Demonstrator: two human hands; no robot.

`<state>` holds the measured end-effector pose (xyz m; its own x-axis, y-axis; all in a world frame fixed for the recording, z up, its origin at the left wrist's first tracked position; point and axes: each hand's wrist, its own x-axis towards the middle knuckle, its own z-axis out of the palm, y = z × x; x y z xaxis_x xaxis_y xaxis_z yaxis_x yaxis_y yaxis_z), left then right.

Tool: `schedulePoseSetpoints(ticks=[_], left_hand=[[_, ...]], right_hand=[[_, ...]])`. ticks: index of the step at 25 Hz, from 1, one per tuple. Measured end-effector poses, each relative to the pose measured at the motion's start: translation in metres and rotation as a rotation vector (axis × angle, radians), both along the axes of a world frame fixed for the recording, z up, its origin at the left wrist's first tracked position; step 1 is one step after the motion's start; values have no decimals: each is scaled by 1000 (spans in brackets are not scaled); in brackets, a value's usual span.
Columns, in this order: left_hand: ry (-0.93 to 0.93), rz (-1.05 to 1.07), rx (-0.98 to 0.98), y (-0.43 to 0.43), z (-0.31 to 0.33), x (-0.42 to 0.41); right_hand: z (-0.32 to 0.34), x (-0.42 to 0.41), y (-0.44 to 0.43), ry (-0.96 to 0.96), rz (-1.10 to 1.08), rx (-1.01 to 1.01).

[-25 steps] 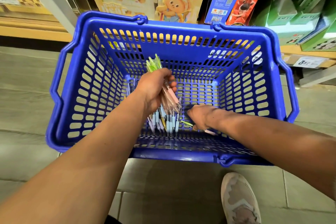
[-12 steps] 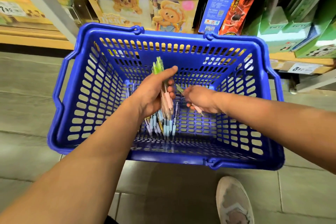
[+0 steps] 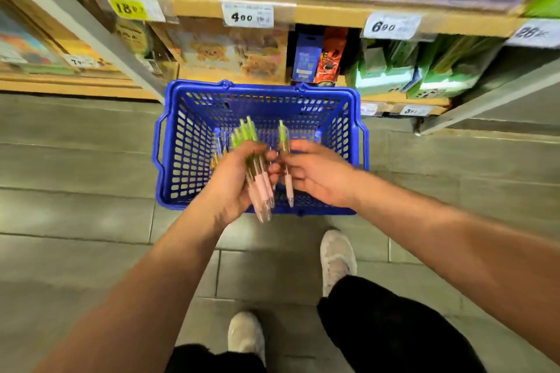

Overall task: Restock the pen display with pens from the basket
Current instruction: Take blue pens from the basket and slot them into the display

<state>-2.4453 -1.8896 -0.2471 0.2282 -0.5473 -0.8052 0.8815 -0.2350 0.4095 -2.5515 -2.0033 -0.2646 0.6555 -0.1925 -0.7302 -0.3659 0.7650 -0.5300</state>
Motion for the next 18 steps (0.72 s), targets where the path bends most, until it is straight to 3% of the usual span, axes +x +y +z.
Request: schedulePoseSetpoints(ticks=[6, 12, 18], left_hand=[[-47, -4, -41, 21, 229, -12], [-123, -51, -66, 50, 439, -48], [-275, -111, -101, 72, 569, -78]], right_hand=[[236, -25, 20, 9, -171, -108], [457, -65, 46, -4, -182, -222], [590, -100, 69, -29, -137, -480]])
